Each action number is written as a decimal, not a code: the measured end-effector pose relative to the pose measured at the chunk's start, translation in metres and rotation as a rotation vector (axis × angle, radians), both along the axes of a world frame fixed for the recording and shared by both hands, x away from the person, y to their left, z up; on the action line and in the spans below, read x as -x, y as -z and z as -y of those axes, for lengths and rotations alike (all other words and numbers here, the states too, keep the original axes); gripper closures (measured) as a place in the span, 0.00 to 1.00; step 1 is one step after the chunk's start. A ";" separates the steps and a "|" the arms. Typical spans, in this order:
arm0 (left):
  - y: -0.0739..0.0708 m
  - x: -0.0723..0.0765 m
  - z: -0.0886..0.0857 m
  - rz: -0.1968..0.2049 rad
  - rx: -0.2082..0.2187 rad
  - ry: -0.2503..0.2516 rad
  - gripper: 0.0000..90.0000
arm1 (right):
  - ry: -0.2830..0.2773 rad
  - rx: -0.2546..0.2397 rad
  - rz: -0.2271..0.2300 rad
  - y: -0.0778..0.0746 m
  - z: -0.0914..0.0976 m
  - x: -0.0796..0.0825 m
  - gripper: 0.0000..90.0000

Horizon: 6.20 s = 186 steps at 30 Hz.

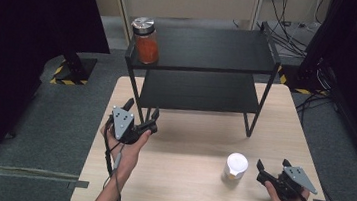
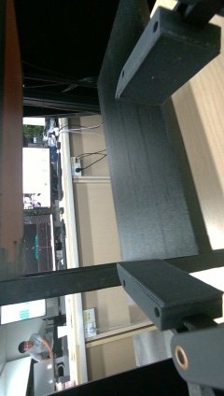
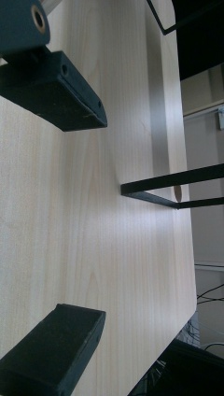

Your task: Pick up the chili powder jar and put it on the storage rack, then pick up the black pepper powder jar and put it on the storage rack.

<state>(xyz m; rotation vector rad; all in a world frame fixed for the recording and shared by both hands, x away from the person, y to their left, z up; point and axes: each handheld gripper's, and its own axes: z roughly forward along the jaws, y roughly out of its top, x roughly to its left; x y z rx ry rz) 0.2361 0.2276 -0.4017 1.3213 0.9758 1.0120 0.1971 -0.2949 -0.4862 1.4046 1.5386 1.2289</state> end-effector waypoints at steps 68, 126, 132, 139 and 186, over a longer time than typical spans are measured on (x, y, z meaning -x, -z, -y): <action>0.094 0.017 -0.019 -0.121 0.003 0.066 0.13 | -0.004 0.007 -0.004 -0.001 -0.001 0.000 0.08; 0.114 0.010 -0.016 -0.204 -0.001 0.143 0.13 | -0.042 -0.027 0.059 -0.010 -0.002 0.014 0.08; 0.113 0.010 -0.016 -0.207 -0.003 0.142 0.13 | -0.077 -0.058 0.106 -0.023 -0.008 0.024 0.08; 0.113 0.010 -0.015 -0.205 -0.004 0.143 0.13 | -0.120 -0.075 0.153 -0.035 -0.017 0.034 0.08; 0.114 0.010 -0.016 -0.203 -0.004 0.148 0.14 | -0.157 0.091 0.088 -0.016 -0.091 0.038 0.34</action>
